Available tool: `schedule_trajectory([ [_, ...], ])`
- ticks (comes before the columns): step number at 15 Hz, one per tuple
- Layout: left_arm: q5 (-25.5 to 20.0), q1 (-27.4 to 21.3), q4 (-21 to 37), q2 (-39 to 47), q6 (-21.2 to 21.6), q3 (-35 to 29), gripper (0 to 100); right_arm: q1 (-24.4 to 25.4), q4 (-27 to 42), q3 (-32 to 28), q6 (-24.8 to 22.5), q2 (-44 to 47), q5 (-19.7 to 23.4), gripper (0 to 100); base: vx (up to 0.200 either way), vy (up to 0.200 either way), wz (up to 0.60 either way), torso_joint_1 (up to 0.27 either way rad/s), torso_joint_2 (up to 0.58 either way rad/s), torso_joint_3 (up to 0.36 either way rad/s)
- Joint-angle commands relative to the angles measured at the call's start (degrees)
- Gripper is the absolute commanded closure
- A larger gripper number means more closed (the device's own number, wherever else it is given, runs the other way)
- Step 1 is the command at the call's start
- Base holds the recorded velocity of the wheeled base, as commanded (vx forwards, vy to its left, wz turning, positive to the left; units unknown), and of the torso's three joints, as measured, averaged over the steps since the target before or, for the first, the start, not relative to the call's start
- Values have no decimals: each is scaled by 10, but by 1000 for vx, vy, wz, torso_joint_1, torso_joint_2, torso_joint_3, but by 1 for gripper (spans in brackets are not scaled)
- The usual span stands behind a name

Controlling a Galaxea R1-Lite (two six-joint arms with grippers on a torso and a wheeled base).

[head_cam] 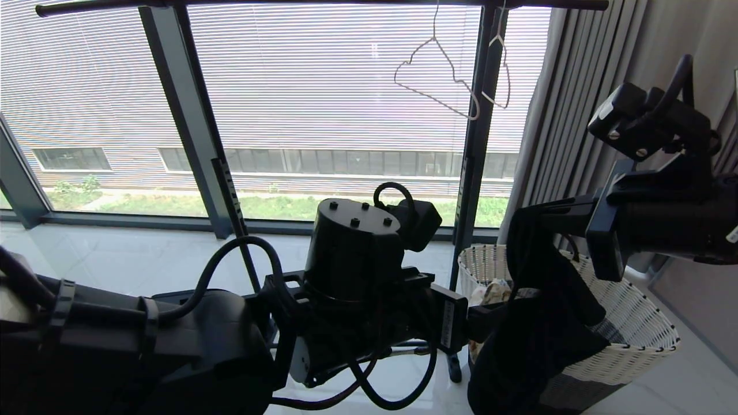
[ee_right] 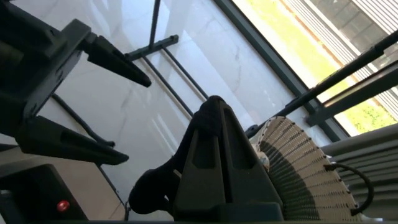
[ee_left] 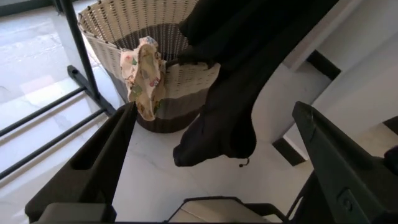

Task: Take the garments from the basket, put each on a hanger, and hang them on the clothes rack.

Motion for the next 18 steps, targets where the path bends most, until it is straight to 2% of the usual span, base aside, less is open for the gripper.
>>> schedule_trajectory([
  [1, -3, 3, -22, 49, -1, -15, 0, 12, 2, -7, 0, 4, 0, 100, 0, 0, 0, 0, 0, 0],
  [2, -5, 12, -37, 71, -1, -24, 0, 18, 2, -10, 0, 7, 0, 100, 0, 0, 0, 0, 0, 0],
  [7, -14, 31, -38, 133, 2, -56, 0, 23, 2, -27, 0, 24, -1, 100, 0, 0, 0, 0, 0, 0],
  [9, -29, 31, -38, 148, 3, -56, 0, 25, 2, -40, 0, 37, -1, 100, 0, 0, 0, 0, 0, 0],
  [14, -29, 34, -38, 163, 5, -58, 0, 27, 2, -59, 0, 54, -1, 100, 0, 0, 0, 0, 0, 0],
  [15, -29, 34, -38, 163, 5, -58, 100, 27, 2, -59, 0, 54, -1, 100, 0, 0, 0, 0, 0, 0],
  [18, -21, 34, -38, 161, 3, -46, 100, 25, 2, -57, 1, 53, -3, 100, 0, 0, 0, 0, 0, 0],
])
